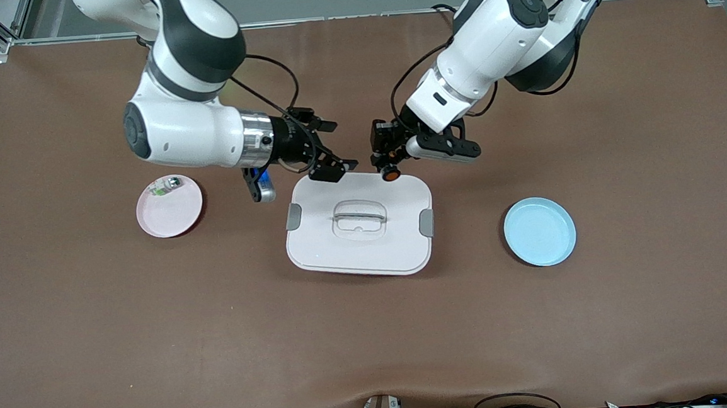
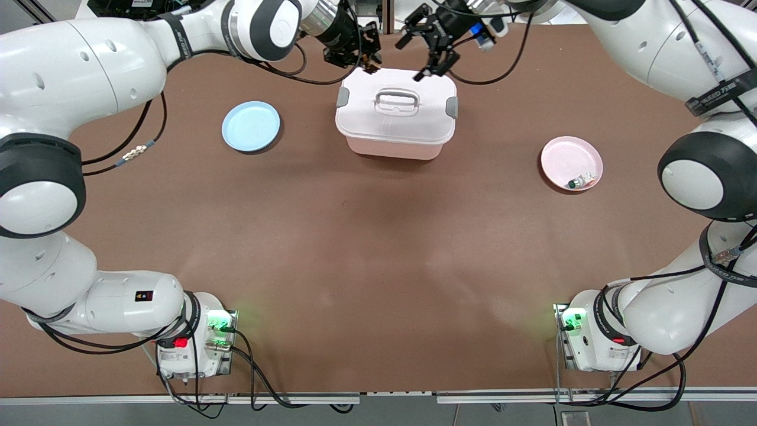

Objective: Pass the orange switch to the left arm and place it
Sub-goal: 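Carry the switch with the left gripper while the right gripper withdraws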

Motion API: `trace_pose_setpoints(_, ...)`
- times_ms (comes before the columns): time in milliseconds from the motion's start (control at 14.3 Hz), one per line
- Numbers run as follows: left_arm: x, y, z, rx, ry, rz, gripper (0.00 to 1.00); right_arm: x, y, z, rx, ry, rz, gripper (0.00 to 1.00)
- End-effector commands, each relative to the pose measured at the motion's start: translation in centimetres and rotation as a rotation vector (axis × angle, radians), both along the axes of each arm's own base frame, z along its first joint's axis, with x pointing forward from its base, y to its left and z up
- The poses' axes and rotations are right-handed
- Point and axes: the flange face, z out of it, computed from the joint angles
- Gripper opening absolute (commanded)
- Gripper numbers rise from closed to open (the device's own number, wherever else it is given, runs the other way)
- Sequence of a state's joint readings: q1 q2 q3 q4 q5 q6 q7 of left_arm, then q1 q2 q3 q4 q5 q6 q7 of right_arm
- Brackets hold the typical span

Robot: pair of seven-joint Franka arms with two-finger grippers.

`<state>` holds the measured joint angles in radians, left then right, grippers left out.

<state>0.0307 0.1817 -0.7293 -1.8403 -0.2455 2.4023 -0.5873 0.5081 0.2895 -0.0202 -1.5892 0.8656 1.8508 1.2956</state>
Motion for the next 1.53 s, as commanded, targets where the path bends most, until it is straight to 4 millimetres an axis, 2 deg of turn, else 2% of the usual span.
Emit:
trace_pose_setpoints(0, 1.0, 1.8, 0.8, 0.109, -0.013, -0.033, 0.0, -0.3, -3.3, 1.2, -0.055, -0.068, 0.142, 1.0)
trace_pose_setpoints(209, 2.4, 4.6, 0.7, 0.224, -0.013, -0.048, 0.0, -0.3, -6.6, 1.3, -0.094, -0.117, 0.268, 1.0)
trace_pose_setpoints(558, 4.9, 11.4, -1.0, 0.394, 0.035, -0.14, 0.0, -2.2, -10.4, 0.4, -0.217, -0.253, 0.506, 1.0)
trace_pose_setpoints(628, 5.2, 12.6, -1.3, 0.41, 0.053, -0.165, 0.0, -2.0, -12.2, 0.1, -0.231, -0.275, 0.538, 1.0)
trace_pose_setpoints(767, 5.5, 14.7, -2.1, 0.475, 0.078, -0.207, 0.0, -2.1, -14.4, -0.4, -0.24, -0.314, 0.61, 1.0)
trace_pose_setpoints(977, 5.4, 16.2, -3.1, 0.582, 0.086, -0.33, 0.0, -1.4, -19.1, -1.2, -0.273, -0.373, 0.731, 1.0)
trace_pose_setpoints(1326, 7.0, 21.4, -4.7, 0.586, 0.094, -0.494, 0.0, 0.2, -28.1, -1.6, -0.318, -0.455, 0.918, 1.0)
trace_pose_setpoints(1465, 7.1, 23.1, -5.5, 0.586, 0.102, -0.557, 0.0, 0.7, -30.6, -1.9, -0.322, -0.472, 0.953, 1.0)
